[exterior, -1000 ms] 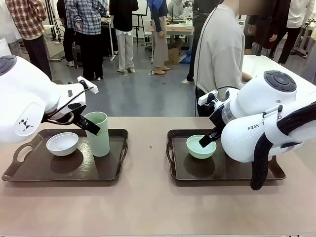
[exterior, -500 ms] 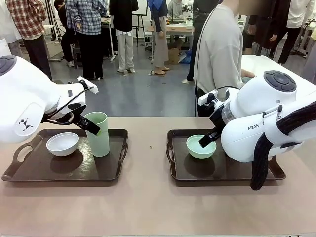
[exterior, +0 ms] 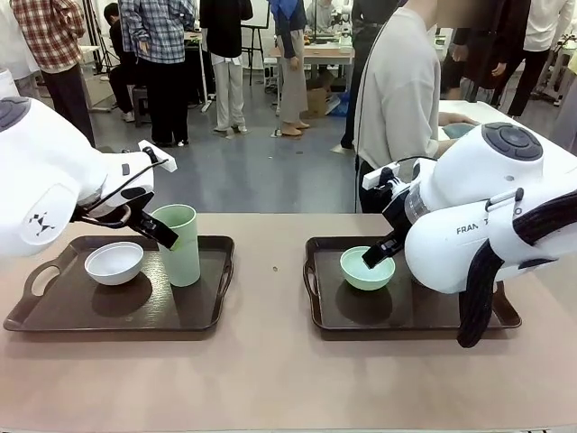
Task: Set up a tray with a mat and arrange the tableware.
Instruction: Pick up the Picnic Bowl and Reusable plastic cup from the Handle tray in front of the human's position and hold them in the air.
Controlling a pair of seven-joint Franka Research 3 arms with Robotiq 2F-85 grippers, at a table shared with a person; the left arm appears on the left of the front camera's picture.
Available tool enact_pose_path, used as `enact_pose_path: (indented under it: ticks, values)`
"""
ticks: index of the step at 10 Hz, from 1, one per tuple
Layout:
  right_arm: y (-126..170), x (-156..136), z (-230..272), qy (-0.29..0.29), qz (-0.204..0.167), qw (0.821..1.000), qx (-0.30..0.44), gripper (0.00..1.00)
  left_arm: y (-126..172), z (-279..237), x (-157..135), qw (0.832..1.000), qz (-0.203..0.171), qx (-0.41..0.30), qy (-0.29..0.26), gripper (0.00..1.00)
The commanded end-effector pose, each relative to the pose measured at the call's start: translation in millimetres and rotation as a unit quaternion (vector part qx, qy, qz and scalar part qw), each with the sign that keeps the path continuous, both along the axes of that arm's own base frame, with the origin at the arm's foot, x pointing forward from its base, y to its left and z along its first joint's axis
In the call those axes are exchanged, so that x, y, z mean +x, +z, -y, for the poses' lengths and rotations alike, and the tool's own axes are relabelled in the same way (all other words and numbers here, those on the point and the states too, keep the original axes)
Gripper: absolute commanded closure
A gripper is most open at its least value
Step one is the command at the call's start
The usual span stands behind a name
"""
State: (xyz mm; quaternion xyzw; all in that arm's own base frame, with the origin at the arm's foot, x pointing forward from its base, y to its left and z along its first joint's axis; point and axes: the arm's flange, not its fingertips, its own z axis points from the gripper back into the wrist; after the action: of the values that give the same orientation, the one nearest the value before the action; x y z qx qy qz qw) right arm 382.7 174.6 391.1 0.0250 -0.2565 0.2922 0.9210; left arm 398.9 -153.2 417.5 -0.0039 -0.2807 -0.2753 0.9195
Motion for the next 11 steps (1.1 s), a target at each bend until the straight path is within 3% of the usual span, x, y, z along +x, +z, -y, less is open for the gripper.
enact_pose_path:
  ticks: [1,3,5,6,7,8,10,11]
  values:
    - [28.4,-66.9,4.3,-0.019,-0.045,0.999,0.012,0.00,17.6,-7.7,-61.7,0.999,-0.018,0.018,0.041,0.00]
    - [37.1,-118.0,24.5,-0.077,-0.089,0.993,-0.004,0.00,34.0,-23.4,-107.1,0.998,-0.057,0.007,0.028,0.00]
    - [21.2,-165.4,49.4,-0.130,-0.153,0.979,-0.031,0.00,42.1,-33.6,-152.1,0.990,-0.136,-0.035,0.016,0.00]
    - [8.6,-176.2,57.6,-0.152,-0.176,0.972,-0.036,0.00,41.0,-36.8,-166.0,0.988,-0.150,-0.041,0.018,0.00]
    - [2.6,-171.6,57.3,-0.172,-0.173,0.968,-0.050,0.00,39.7,-39.9,-168.9,0.986,-0.159,-0.035,0.038,0.00]
    - [77.0,-100.9,15.3,-0.126,-0.157,0.979,-0.043,0.00,87.7,-1.2,-99.9,0.991,-0.132,-0.024,0.008,0.00]
    - [77.0,-100.9,15.3,-0.126,-0.157,0.979,-0.043,0.00,87.7,-1.2,-99.9,0.991,-0.132,-0.024,0.008,0.00]
    - [79.5,-108.9,21.2,-0.146,-0.169,0.973,-0.054,0.00,96.5,-6.5,-114.2,0.989,-0.146,-0.027,0.010,0.00]
